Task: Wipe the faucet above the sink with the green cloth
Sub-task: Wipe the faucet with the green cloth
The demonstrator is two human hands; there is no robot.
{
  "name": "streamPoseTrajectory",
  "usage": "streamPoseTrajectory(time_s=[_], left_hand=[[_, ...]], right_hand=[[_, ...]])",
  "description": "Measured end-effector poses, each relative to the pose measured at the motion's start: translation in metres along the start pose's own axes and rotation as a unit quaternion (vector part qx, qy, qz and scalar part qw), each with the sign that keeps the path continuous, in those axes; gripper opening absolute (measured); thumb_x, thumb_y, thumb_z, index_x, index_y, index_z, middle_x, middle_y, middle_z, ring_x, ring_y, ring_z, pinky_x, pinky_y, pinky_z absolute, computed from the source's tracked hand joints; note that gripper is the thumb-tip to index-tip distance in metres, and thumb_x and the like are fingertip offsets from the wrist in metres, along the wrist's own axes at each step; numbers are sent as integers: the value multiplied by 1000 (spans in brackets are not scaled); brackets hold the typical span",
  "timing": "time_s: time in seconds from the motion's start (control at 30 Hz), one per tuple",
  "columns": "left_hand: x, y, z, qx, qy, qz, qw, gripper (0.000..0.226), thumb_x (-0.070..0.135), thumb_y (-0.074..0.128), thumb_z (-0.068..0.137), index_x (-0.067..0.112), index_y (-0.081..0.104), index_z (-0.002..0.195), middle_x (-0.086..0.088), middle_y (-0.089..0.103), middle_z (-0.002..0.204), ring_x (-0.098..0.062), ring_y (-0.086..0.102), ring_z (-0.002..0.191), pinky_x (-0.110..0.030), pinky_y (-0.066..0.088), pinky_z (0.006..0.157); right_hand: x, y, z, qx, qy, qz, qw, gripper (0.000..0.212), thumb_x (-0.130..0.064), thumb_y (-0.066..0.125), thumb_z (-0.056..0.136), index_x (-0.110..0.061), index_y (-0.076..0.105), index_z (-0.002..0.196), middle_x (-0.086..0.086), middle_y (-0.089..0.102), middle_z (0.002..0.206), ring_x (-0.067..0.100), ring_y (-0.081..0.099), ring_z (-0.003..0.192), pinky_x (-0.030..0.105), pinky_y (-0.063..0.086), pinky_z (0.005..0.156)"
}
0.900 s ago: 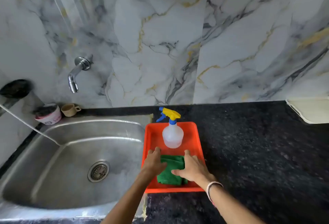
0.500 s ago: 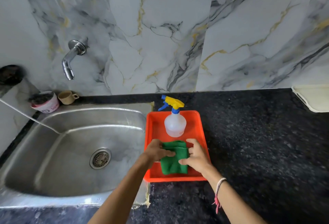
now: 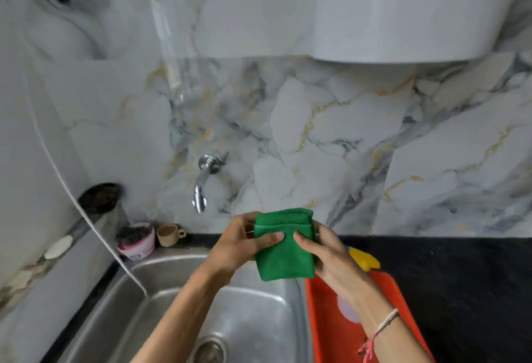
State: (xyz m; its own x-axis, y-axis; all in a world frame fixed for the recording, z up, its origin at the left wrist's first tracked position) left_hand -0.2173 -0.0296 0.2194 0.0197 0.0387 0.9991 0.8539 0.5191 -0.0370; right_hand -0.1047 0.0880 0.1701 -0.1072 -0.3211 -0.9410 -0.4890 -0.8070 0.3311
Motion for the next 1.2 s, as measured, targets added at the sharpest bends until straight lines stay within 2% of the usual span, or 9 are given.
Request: streamPoseTrajectory(time_s=[0.17, 0.33, 0.4, 0.5, 0.63, 0.83, 1.0, 1.1, 1.2], left_hand=[[10, -77, 23, 57, 43, 59, 996, 25, 18, 88, 85, 15, 77, 107, -1, 82, 99, -25, 78, 97, -38, 67, 81], [15, -158, 68, 115, 92, 184, 972, 33, 32, 85, 87, 20, 67, 111, 6, 71, 99, -13, 69, 90, -29, 60, 78], [42, -201, 88, 196, 182, 267, 926, 33, 37, 77, 94, 21, 63, 119, 4, 68, 112, -15, 65, 103, -36, 58, 90], [92, -250, 124, 350, 349, 431, 755, 40, 31, 59, 106, 5, 60, 137, -18, 61, 139, -33, 57, 127, -54, 51, 110], [115, -263, 206, 368, 426, 615, 552, 59, 30, 55, 109, 3, 39, 159, -28, 36, 164, -41, 34, 155, -54, 38, 126], [93, -278, 244, 431, 497, 603, 452, 66, 42, 35, 109, 12, 24, 166, -17, 19, 171, -30, 18, 162, -43, 16, 134], [93, -278, 242, 454, 493, 604, 430, 65, 41, 36, 106, 10, 33, 163, -22, 39, 165, -36, 34, 156, -47, 25, 131], [95, -276, 240, 458, 485, 611, 426, 64, 40, 34, 105, 9, 37, 161, -24, 43, 161, -38, 40, 152, -49, 32, 126], [96, -276, 239, 464, 487, 606, 426, 64, 40, 28, 106, 9, 35, 162, -24, 42, 162, -38, 40, 153, -50, 32, 126]], right_hand=[[1, 56, 46, 49, -9, 33, 998, 38, -21, 84, 81, -18, 74, 118, 13, 79, 120, 27, 76, 110, 42, 65, 82], [37, 85, 89, 91, 9, 129, 987, 41, -12, 76, 80, -6, 73, 121, 25, 76, 123, 41, 73, 113, 60, 60, 93], [41, 82, 105, 130, 1, 141, 981, 45, -5, 75, 77, 0, 70, 122, 28, 75, 122, 44, 73, 111, 57, 61, 90], [14, 75, 135, 243, -102, 2, 965, 30, 5, 77, 81, -4, 74, 109, 16, 83, 105, 40, 75, 107, 50, 60, 97], [-67, 144, 189, 234, -328, -408, 820, 46, 22, 68, 79, -6, 75, 115, -14, 79, 101, -9, 70, 99, 6, 51, 89], [-49, 234, 279, -86, -292, -749, 588, 54, -5, 45, 77, -10, 71, 124, 9, 74, 124, 30, 65, 116, 44, 52, 101], [-31, 187, 273, 28, -289, -709, 643, 77, 26, 56, 72, -7, 62, 141, 10, 65, 143, 25, 60, 132, 29, 44, 117], [-7, 136, 271, 106, -217, -581, 777, 66, 26, 60, 80, -9, 64, 136, -7, 70, 120, 17, 68, 116, -6, 39, 96], [62, 81, 271, 166, -16, -293, 941, 36, 4, 68, 93, -22, 67, 118, -1, 74, 114, 25, 70, 115, 17, 57, 90]])
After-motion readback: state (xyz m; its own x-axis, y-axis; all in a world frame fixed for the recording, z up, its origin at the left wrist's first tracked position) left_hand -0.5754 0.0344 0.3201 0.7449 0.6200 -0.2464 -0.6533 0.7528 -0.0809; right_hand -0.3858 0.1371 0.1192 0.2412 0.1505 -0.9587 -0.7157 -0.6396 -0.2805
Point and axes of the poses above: each hand's wrist, its own z-axis towards the middle knuckle, its own y-axis out of the palm, x = y × z, the point moved 8 cm from there along z, towards the middle knuckle
